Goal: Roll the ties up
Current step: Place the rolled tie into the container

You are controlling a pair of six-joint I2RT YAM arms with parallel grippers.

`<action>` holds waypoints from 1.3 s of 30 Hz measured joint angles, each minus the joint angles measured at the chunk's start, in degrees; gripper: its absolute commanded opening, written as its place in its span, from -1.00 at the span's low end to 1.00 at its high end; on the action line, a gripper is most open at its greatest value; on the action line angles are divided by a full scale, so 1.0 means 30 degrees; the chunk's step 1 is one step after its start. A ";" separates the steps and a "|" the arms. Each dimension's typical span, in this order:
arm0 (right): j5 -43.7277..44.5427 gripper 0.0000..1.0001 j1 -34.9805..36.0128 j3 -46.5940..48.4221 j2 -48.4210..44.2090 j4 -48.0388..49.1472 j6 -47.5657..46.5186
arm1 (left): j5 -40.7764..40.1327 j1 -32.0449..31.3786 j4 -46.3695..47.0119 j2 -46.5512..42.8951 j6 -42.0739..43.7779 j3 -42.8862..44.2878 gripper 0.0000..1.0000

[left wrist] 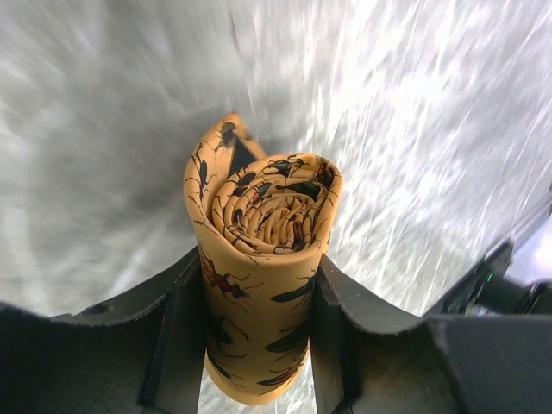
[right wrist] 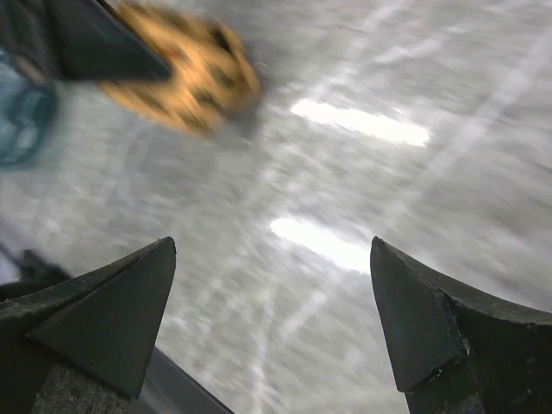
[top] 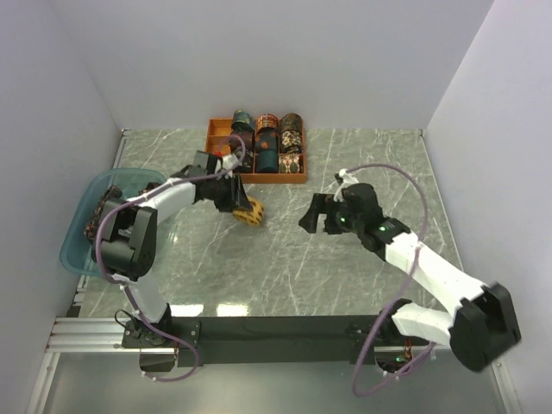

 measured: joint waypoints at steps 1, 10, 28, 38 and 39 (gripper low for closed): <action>0.0372 0.99 -0.0080 -0.0058 -0.0816 -0.0933 -0.0415 | -0.0168 0.0248 -0.0226 -0.0095 0.0015 0.0510 -0.99; 0.1581 0.98 -0.0248 -0.0284 -0.5595 -0.6054 -0.2404 | -0.1916 0.2251 -0.2871 -0.0109 0.0299 0.7162 -0.99; 0.2382 0.94 -0.0248 0.0627 -0.5544 -0.7737 -0.2368 | 0.0554 0.6659 -0.4189 0.8276 0.0634 1.7551 -0.99; 0.3395 0.93 -0.0248 0.0627 -0.4954 -0.8145 -0.2157 | 0.2208 0.6892 -0.4284 0.9967 0.0291 1.7019 -0.99; 0.3424 0.93 -0.0248 0.0627 -0.4867 -0.8153 -0.2157 | 0.2222 0.6892 -0.4306 0.9857 0.0291 1.6655 -0.99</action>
